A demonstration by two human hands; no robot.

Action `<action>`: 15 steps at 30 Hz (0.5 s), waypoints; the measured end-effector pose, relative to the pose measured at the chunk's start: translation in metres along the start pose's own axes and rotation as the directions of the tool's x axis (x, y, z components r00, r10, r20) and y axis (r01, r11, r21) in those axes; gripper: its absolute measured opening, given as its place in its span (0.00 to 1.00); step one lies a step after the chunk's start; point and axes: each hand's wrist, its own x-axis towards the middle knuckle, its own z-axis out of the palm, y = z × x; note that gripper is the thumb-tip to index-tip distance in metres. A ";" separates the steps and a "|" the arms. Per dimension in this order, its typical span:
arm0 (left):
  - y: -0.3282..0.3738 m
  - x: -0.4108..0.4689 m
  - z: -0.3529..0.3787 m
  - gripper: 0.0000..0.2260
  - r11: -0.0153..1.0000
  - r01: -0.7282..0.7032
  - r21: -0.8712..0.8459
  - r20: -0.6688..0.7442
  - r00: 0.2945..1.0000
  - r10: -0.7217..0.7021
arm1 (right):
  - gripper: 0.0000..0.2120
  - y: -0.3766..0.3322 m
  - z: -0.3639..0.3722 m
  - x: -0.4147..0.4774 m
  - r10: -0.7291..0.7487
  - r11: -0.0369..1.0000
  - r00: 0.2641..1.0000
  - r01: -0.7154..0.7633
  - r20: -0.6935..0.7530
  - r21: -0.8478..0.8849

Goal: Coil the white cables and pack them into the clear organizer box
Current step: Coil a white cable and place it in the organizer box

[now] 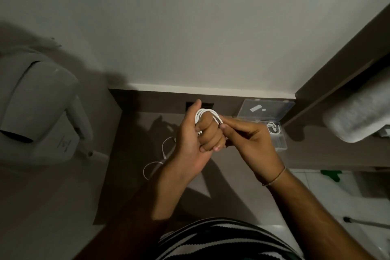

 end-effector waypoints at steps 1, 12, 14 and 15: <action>-0.005 0.001 -0.005 0.31 0.999 0.024 0.047 -0.037 0.999 -0.023 | 0.13 0.005 -0.001 -0.003 0.031 0.999 0.999 -0.031 -0.021 -0.013; -0.050 0.029 -0.031 0.31 0.837 0.395 0.380 -0.317 0.905 -0.283 | 0.09 0.063 -0.026 -0.026 0.313 0.949 0.943 -0.314 -0.111 0.008; -0.060 0.040 -0.031 0.30 0.824 0.412 0.390 -0.421 0.875 -0.238 | 0.09 0.072 -0.037 -0.016 0.314 0.946 0.940 -0.321 -0.131 -0.038; -0.065 0.046 -0.031 0.29 0.814 0.414 0.408 -0.464 0.862 -0.206 | 0.11 0.076 -0.044 -0.010 0.304 0.946 0.941 -0.317 -0.146 -0.070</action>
